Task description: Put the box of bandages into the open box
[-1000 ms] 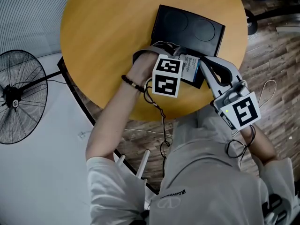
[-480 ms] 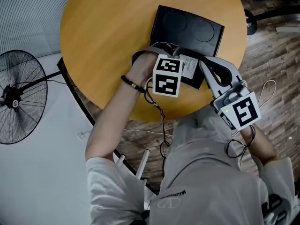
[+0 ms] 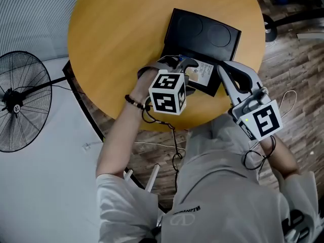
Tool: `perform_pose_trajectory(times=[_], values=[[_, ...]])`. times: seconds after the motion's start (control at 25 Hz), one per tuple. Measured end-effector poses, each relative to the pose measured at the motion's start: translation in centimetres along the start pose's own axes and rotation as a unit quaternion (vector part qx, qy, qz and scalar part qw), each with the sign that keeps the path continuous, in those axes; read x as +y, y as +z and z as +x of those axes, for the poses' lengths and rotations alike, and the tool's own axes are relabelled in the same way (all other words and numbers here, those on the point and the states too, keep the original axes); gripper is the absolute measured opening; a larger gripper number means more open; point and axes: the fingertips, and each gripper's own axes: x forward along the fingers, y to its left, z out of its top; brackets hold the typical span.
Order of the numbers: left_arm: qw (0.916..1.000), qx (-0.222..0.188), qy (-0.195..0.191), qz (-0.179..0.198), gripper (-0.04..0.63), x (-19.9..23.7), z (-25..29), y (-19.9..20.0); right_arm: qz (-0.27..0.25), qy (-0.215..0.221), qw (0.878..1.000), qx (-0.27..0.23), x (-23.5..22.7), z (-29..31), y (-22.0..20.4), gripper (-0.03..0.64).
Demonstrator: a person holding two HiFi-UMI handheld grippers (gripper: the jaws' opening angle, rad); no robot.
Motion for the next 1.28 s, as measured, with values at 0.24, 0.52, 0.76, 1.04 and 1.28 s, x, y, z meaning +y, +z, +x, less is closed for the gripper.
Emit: perform_pose_trajectory(times=[0.24, 0.52, 0.76, 1.04, 1.28], values=[[0.9885, -0.084, 0.114, -0.054, 0.197, 0.4, -4.1, 0.6, -0.012, 0.001, 1.0, -0.007, 0.8, -0.5, 1.6, 0.018], [0.9397, -0.17, 0.274, -0.113, 0.021, -0.1, -10.0, 1.0, -0.042, 0.011, 0.999, -0.017, 2.8, -0.9, 4.2, 0.018], [0.8618, -0.247, 0.406, -0.179, 0.006, -1.7, -16.2, 2.3, -0.064, -0.001, 0.997, -0.032, 4.2, -2.4, 6.7, 0.018], [0.7244, -0.275, 0.585, -0.239, 0.006, -4.8, -25.3, 2.3, -0.102, -0.032, 0.993, -0.052, 5.1, -4.9, 9.8, 0.018], [0.6104, -0.326, 0.637, -0.34, 0.006, -9.1, -28.8, -1.3, -0.119, -0.06, 0.989, -0.07, 5.5, -7.4, 11.2, 0.018]])
